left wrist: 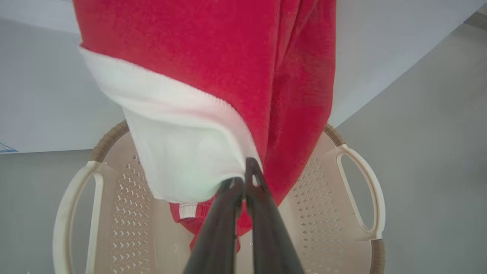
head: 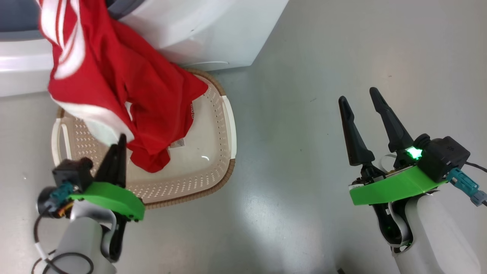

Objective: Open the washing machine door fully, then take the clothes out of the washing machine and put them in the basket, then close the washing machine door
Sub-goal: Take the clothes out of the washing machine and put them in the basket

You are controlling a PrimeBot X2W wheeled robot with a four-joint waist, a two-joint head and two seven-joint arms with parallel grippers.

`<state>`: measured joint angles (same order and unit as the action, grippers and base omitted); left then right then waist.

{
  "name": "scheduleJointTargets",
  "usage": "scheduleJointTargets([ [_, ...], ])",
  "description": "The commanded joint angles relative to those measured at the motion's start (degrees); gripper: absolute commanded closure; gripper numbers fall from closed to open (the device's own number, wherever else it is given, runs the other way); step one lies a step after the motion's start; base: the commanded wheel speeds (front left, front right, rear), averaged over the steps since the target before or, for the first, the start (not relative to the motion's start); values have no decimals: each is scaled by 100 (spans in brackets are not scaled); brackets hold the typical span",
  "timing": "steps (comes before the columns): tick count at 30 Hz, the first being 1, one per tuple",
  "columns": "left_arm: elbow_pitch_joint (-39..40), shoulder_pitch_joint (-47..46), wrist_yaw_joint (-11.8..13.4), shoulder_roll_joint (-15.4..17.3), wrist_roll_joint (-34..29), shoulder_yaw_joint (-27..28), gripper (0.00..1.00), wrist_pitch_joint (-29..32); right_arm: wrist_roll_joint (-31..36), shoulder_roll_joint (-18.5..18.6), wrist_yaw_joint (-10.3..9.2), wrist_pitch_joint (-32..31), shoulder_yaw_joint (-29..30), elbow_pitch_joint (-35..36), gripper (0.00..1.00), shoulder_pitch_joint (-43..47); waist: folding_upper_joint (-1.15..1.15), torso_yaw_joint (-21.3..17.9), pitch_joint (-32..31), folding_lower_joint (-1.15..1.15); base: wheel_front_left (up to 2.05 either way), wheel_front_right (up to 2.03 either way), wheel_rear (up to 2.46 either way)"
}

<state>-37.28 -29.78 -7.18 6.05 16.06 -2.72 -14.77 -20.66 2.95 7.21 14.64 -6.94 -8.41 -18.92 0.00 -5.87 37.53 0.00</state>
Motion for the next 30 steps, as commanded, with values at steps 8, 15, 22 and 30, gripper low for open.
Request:
scheduleJointTargets([
  [8, -697, -73, -31, 217, 198, -289, 100, -23, -28, -7, 28, 36, -175, 135, 0, 82, 0, -73, 119, 0, 0, 0, 0],
  [15, -1143, -346, -31, 240, 286, -577, 100, -23, -51, -7, 28, 36, -219, 179, 0, 52, 0, -119, 273, 0, 0, 0, 0],
  [22, -1310, -647, -31, 332, 314, -652, 100, -23, -55, -7, 28, 36, -212, 219, 0, 1, 0, -153, 515, 0, 0, 0, 0],
  [30, -1702, -1153, -31, 476, 412, -728, 100, -23, -51, -7, 28, 36, -210, 283, 0, -86, 0, -173, 844, 0, 0, 0, 0],
])
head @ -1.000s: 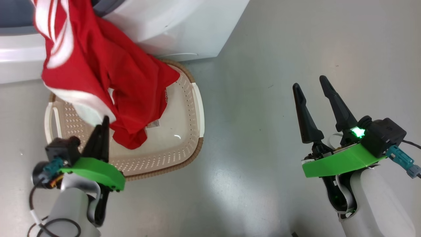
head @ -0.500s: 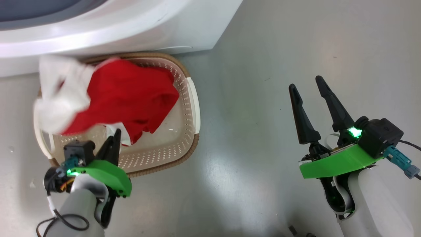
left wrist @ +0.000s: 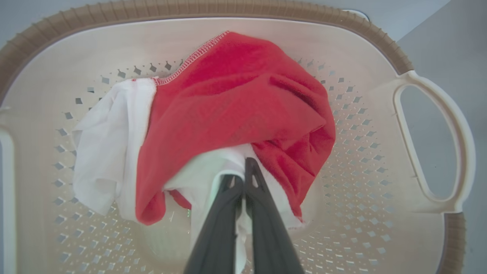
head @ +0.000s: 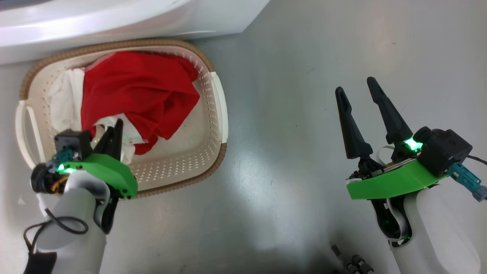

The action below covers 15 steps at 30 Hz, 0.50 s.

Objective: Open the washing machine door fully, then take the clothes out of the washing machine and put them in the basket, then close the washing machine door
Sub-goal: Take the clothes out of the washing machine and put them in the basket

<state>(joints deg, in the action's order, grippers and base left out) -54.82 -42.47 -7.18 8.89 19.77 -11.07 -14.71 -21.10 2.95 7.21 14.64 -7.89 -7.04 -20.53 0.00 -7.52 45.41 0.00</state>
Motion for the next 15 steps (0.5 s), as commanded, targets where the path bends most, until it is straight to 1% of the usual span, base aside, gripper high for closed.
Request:
scheduleJointTargets([
  [1, -8, 69, -31, 201, 48, 92, 100, -29, -4, -7, 28, 36, -114, 150, 0, 70, 0, -9, 76, 0, 0, 0, 0],
  [5, -168, -96, -31, 217, 101, 13, 100, -29, 17, -7, 28, 36, -87, 148, 0, 44, 0, 11, 112, 0, 0, 0, 0],
  [6, -194, -118, -31, 220, 122, 10, 89, -29, 23, -7, 28, 36, -84, 137, 0, 38, 0, 17, 104, 0, 0, 0, 0],
  [7, -216, -131, -31, 220, 140, 5, 69, -29, 29, -7, 28, 36, -82, 124, 0, 32, 0, 24, 86, 0, 0, 0, 0],
  [8, -228, -136, -31, 223, 157, 5, 53, -29, 34, -7, 28, 36, -81, 109, 0, 28, 0, 31, 58, 0, 0, 0, 0],
  [9, -223, -126, -31, 225, 173, 18, 11, -29, 36, -7, 28, 36, -81, 95, 0, 26, 0, 37, 16, 0, 0, 0, 0],
  [10, -206, -106, -31, 225, 185, 30, 0, -29, 38, -7, 28, 36, -81, 81, 0, 28, 0, 43, -30, 0, 0, 0, 0],
  [15, -102, 87, -31, 190, 234, 110, 0, -29, 59, -7, 28, 36, -64, 3, 0, 64, 0, 91, -339, 0, 0, 0, 0],
])
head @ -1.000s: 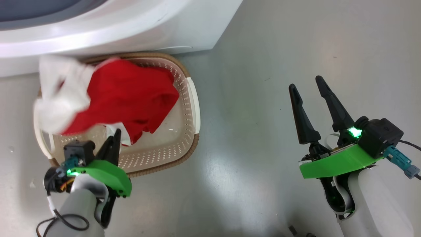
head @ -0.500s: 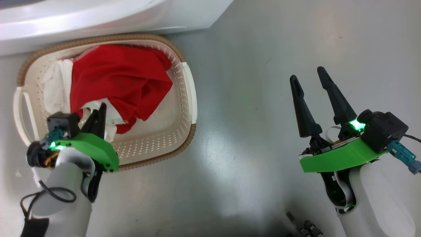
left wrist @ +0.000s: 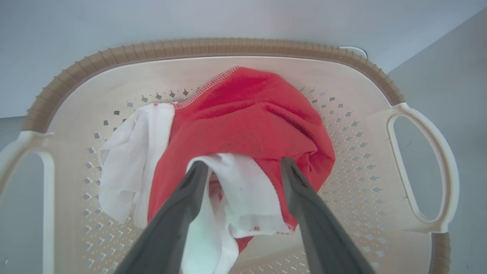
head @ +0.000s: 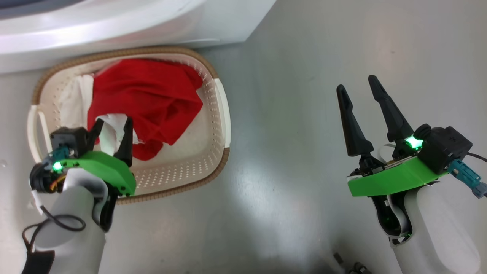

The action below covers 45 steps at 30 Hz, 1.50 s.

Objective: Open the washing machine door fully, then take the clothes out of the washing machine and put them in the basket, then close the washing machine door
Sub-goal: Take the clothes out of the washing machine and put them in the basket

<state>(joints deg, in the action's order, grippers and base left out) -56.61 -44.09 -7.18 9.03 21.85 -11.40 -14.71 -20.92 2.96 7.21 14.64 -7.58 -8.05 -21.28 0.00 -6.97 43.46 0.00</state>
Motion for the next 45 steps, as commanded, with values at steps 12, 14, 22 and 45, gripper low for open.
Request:
scheduleJointTargets([
  [12, 707, 947, -31, 104, -58, 510, 0, -29, 159, -8, 28, 36, 26, -91, 0, 430, 0, 171, -1160, 0, 0, 0, 0],
  [14, 895, 1073, -31, 94, -117, 603, 0, -29, 173, -8, 28, 36, 48, -125, 0, 500, 0, 193, -1339, 0, 0, 0, 0],
  [22, 1604, 1608, -31, 23, -349, 925, 0, -29, 196, -8, 28, 36, 98, -239, 0, 813, 0, 238, -1981, 0, 0, 0, 0],
  [45, 3896, 3570, -31, -385, -999, 1934, 0, -29, 184, 145, 28, 36, 302, -320, 0, 1937, 0, 325, -3535, 0, 0, 0, 0],
])
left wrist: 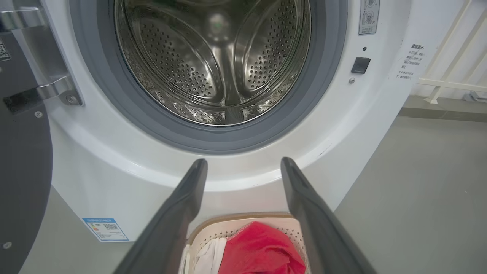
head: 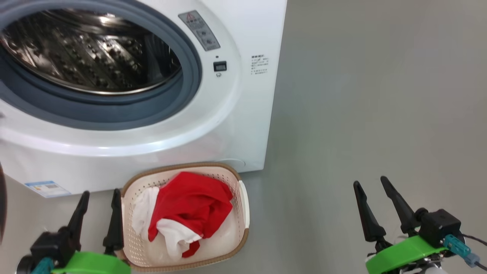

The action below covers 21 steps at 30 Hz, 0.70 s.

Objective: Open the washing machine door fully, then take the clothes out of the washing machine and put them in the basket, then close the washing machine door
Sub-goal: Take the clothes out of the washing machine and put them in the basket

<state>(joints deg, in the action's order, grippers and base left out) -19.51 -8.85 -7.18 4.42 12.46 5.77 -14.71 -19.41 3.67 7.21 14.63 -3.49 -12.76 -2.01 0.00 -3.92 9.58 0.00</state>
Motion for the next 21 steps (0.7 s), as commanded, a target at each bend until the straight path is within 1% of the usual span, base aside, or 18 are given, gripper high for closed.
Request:
scheduleJointTargets([
  [1, 264, 130, -31, 66, -83, 245, 0, -29, 28, 82, 28, 37, -105, 153, 0, 45, 0, 11, -182, 0, 0, 0, 0],
  [12, 1079, 935, -31, -57, -146, 570, 0, -29, 4, 113, 28, 37, -9, 248, 0, 282, 0, -23, -324, 0, 0, 0, 0],
  [21, 1177, 1045, -31, -116, -121, 508, 0, -29, 17, 101, 28, 37, 43, 281, 0, 357, 0, 3, -339, 0, 0, 0, 0],
])
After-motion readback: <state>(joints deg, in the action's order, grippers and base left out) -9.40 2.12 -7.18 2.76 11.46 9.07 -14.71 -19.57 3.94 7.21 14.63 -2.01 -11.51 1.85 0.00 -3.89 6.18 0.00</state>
